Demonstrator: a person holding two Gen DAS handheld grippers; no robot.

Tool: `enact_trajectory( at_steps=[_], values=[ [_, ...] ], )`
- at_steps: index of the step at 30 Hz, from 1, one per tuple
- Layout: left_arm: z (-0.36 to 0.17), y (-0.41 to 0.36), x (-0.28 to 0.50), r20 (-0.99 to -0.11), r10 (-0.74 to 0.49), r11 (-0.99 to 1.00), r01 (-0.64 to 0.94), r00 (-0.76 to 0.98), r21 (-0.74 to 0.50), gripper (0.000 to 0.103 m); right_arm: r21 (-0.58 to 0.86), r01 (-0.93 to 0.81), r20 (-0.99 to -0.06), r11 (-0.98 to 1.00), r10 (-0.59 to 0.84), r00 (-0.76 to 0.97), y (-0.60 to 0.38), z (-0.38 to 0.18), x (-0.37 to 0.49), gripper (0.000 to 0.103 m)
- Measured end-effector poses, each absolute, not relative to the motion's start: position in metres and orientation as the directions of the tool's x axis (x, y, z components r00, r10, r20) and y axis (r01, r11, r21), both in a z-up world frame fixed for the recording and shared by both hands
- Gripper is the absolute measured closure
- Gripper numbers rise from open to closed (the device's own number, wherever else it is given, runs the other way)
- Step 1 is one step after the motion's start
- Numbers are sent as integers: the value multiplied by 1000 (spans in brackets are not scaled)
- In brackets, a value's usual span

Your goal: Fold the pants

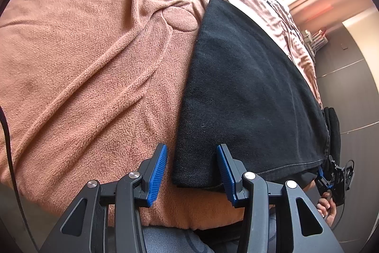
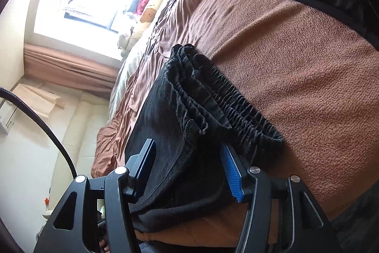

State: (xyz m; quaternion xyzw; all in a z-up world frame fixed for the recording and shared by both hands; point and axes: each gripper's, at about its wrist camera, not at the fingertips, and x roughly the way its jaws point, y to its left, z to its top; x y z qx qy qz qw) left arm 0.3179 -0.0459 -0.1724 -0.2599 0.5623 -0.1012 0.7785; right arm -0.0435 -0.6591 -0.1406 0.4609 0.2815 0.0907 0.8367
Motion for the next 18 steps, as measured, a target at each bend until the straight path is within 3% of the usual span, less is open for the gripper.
enact_trajectory(
  at_steps=[6,11,18],
  values=[
    [-173,-45,318,-821,-452,842,-137,348,-522,57,817,124,-406,564,409,817,-648,-135,-38,49],
    [-173,-45,318,-822,-452,842,-137,348,-521,57,855,33,-291,518,426,857,-648,-123,-66,49],
    [-173,-44,317,-820,-454,841,-137,349,-524,57,882,60,-304,467,468,830,-639,-146,-75,49]
  ],
)
